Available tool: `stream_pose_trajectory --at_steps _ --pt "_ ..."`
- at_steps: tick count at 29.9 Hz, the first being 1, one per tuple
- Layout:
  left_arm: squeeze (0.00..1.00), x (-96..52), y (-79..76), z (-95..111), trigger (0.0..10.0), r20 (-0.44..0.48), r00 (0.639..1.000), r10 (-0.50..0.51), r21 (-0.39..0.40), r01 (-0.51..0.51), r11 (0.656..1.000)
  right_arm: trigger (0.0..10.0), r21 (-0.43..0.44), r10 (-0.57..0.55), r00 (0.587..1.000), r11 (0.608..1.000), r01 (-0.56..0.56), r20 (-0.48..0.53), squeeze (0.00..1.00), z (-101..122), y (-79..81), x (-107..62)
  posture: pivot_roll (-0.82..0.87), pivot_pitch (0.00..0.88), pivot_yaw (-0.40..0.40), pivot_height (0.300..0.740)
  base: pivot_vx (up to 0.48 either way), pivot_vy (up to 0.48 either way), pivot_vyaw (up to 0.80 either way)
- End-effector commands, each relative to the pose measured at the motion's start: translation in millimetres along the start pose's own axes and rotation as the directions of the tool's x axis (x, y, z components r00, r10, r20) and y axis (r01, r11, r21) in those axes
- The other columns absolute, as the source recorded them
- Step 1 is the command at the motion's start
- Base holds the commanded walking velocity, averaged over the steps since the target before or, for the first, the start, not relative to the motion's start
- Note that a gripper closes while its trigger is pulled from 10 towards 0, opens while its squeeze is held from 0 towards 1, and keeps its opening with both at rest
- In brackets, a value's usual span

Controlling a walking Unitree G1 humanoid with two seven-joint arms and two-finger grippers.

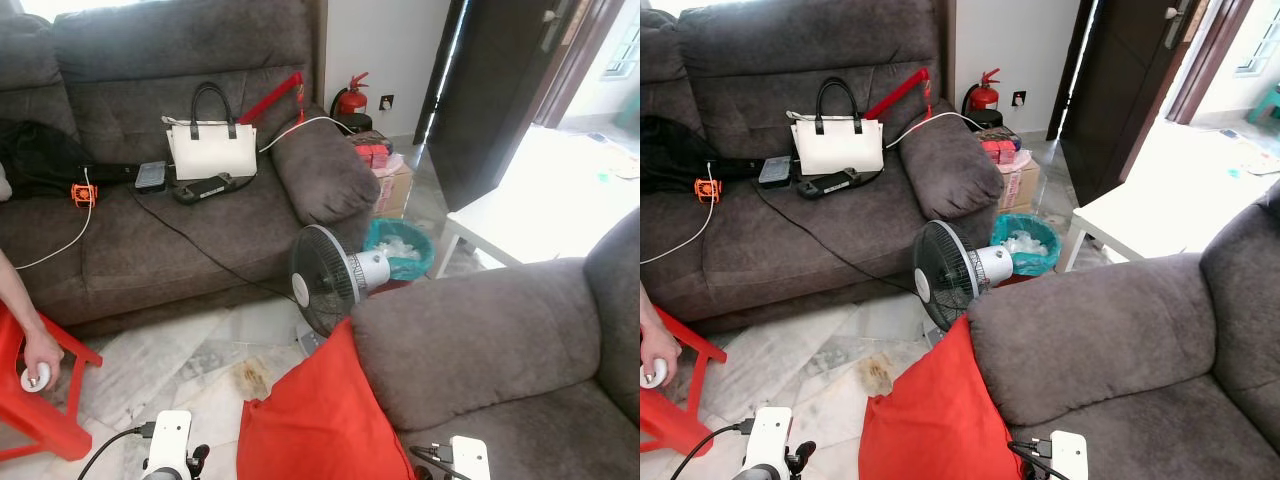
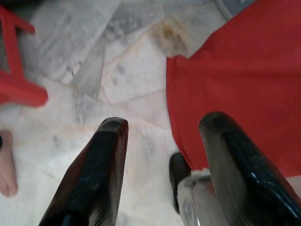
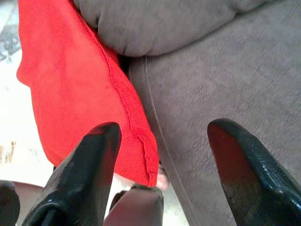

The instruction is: Move the pillow to the sofa from floor

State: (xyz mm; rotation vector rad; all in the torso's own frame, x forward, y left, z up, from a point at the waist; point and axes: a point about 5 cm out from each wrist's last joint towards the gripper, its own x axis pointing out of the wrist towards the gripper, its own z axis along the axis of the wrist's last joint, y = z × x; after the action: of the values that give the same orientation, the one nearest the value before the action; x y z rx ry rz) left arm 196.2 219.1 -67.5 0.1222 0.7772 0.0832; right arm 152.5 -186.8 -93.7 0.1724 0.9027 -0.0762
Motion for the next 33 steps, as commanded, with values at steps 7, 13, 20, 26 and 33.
stream_pose_trajectory --at_steps 7,13,20,26,33 --pt "0.00 -1.7 0.6 8.8 10.0 0.117 0.993 0.021 0.023 -0.024 0.999 10.0 0.001 -0.009 0.991 1.000 0.009 0.133 0.00 12.3 -1.6 -1.3 0.09 0.016 -0.043 0.740 0.000 0.000 0.00" --pt "0.00 -3.0 3.4 17.3 10.0 0.201 0.979 0.040 0.033 -0.048 0.998 10.0 0.066 -0.012 0.970 0.998 -0.005 0.245 0.00 21.4 2.2 -2.7 0.08 0.004 -0.028 0.740 0.000 0.000 0.00" --pt "0.00 -3.8 5.0 25.1 10.0 0.265 0.963 0.058 0.034 -0.069 0.997 10.0 -0.008 0.056 0.748 0.998 -0.069 0.662 0.00 109.8 4.6 -19.0 0.11 0.000 -0.013 0.740 0.000 0.000 0.00" --pt "0.00 -3.2 5.4 28.9 10.0 0.280 0.959 0.045 0.057 -0.064 0.996 10.0 0.011 0.038 0.702 0.998 -0.065 0.711 0.00 117.5 7.2 -24.6 0.11 0.000 -0.003 0.740 0.000 0.000 0.00" --pt "0.00 -30.2 1.1 139.3 10.0 0.774 0.633 -0.013 0.067 -0.061 0.996 10.0 0.057 0.010 0.635 0.995 -0.085 0.773 0.00 136.0 8.8 -38.3 0.10 0.000 0.002 0.740 0.000 0.000 0.00"
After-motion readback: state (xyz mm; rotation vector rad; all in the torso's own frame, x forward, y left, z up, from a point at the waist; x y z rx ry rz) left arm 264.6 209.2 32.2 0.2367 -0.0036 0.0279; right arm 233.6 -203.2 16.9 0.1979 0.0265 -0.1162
